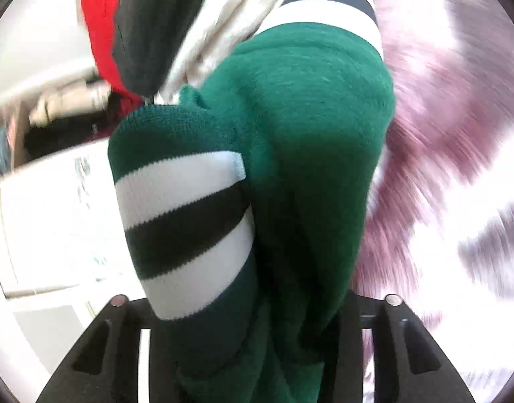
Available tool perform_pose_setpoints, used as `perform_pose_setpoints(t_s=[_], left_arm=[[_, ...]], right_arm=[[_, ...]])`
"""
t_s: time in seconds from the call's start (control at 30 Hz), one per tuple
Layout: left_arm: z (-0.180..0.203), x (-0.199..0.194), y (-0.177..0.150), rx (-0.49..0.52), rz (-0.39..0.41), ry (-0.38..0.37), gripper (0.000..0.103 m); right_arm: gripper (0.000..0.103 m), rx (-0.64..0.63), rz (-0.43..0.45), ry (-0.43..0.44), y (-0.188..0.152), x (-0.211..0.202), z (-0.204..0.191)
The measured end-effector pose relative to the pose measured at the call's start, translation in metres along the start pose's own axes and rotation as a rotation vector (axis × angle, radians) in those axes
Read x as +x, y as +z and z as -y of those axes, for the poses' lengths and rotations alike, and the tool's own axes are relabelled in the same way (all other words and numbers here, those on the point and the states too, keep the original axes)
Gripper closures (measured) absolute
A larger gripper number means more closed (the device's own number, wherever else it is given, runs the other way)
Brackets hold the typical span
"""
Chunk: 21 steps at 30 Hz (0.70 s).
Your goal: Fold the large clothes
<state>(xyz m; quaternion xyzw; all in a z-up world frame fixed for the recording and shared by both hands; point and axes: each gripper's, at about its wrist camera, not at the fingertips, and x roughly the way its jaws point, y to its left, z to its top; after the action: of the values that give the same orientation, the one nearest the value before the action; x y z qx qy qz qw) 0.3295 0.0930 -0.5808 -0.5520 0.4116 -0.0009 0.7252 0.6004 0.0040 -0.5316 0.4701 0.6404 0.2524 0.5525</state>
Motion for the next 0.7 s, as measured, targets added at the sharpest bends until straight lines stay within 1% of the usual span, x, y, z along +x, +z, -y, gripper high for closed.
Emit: perform_pose_setpoints(t_s=[0.03, 0.1, 0.13, 0.17, 0.2, 0.23, 0.3, 0.33, 0.37, 0.4, 0.43, 0.47, 0.53, 0.6, 0.63, 0.67, 0.7], left_arm=[[0.007, -0.005, 0.014, 0.012, -0.013, -0.013, 0.031], [0.023, -0.009, 0.044, 0.075, -0.048, 0.003, 0.031], [0.031, -0.005, 0.058, 0.120, -0.095, 0.010, 0.031], [0.037, 0.003, 0.069, 0.160, -0.152, 0.037, 0.031], [0.044, 0.015, 0.078, 0.208, -0.218, 0.082, 0.031], [0.048, 0.027, 0.082, 0.248, -0.280, 0.120, 0.031], [0.047, 0.045, 0.085, 0.305, -0.370, 0.184, 0.014], [0.044, 0.050, 0.088, 0.307, -0.399, 0.210, 0.013], [0.042, 0.051, 0.087, 0.303, -0.409, 0.210, 0.013], [0.042, 0.047, 0.088, 0.297, -0.412, 0.198, 0.013], [0.044, 0.040, 0.085, 0.294, -0.404, 0.205, 0.013], [0.048, 0.030, 0.083, 0.309, -0.387, 0.217, 0.014], [0.064, -0.002, 0.077, 0.357, -0.302, 0.235, 0.014], [0.071, -0.032, 0.069, 0.356, -0.231, 0.214, 0.014], [0.078, -0.057, 0.062, 0.367, -0.176, 0.226, 0.014], [0.081, -0.072, 0.057, 0.378, -0.147, 0.233, 0.014], [0.082, -0.091, 0.047, 0.391, -0.108, 0.267, 0.014]], right_arm=[[0.064, 0.029, 0.033, 0.016, -0.014, -0.013, 0.006], [0.064, 0.079, 0.102, 0.032, -0.066, -0.041, 0.019], [0.064, 0.117, 0.125, 0.045, -0.096, -0.053, 0.028], [0.064, 0.147, 0.142, 0.054, -0.124, -0.061, 0.035], [0.064, 0.196, 0.166, 0.064, -0.164, -0.070, 0.047], [0.064, 0.238, 0.181, 0.065, -0.193, -0.072, 0.054], [0.061, 0.341, 0.184, 0.062, -0.247, -0.054, 0.074], [0.055, 0.393, 0.185, 0.060, -0.263, -0.047, 0.085], [0.052, 0.426, 0.184, 0.062, -0.272, -0.041, 0.096], [0.047, 0.428, 0.185, 0.038, -0.276, -0.039, 0.104], [0.035, 0.440, 0.183, 0.025, -0.278, -0.042, 0.108], [0.029, 0.460, 0.173, 0.021, -0.280, -0.047, 0.111], [0.029, 0.459, 0.136, 0.011, -0.287, -0.061, 0.110], [0.024, 0.441, 0.104, -0.023, -0.297, -0.084, 0.105], [0.024, 0.430, 0.088, -0.039, -0.306, -0.100, 0.104], [0.024, 0.424, 0.080, -0.057, -0.314, -0.113, 0.104], [0.024, 0.416, 0.070, -0.099, -0.322, -0.131, 0.102]])
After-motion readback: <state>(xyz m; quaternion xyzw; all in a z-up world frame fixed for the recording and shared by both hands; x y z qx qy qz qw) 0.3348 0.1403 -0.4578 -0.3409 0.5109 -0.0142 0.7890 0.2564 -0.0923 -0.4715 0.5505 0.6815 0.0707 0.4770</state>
